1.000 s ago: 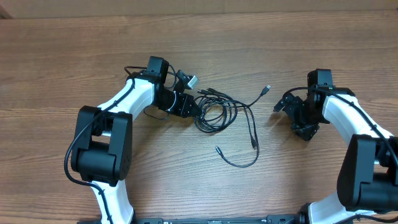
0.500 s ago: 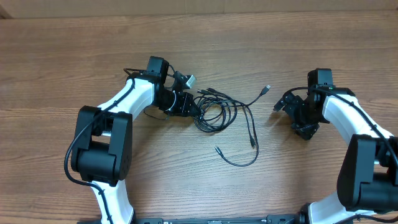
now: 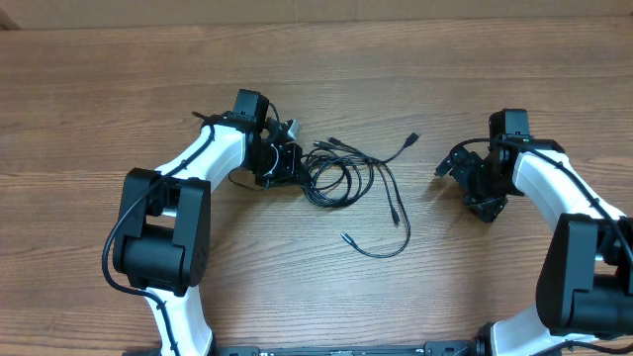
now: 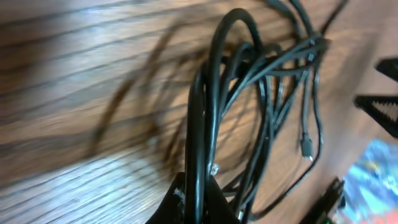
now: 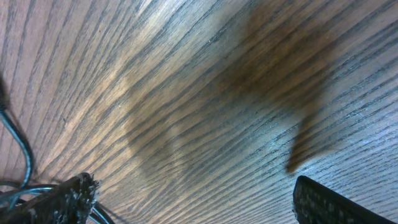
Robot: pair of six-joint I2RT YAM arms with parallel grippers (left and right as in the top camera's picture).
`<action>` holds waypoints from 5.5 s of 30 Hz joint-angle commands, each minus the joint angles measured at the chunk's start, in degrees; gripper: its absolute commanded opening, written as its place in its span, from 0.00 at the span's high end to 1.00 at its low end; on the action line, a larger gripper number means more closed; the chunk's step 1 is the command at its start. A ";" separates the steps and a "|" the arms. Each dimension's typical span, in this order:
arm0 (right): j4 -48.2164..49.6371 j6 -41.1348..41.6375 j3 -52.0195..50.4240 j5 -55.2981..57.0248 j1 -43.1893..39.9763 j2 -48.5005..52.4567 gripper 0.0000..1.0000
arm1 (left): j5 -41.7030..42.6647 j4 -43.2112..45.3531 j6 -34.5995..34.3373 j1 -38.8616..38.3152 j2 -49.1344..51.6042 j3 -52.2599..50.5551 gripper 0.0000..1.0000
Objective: Untangle cables
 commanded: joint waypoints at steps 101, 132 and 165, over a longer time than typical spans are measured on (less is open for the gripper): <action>0.17 -0.28 0.46 0.42 0.09 -1.53 0.00 | -7.89 1.29 -6.12 -2.84 -0.28 0.74 0.96; 0.17 -0.28 0.44 0.42 0.09 -1.53 0.00 | -7.91 1.27 -6.05 -2.84 -0.28 0.74 0.96; 0.17 -0.28 0.46 0.42 0.09 -1.53 0.00 | 16.22 5.07 9.68 -1.27 -0.35 2.56 0.96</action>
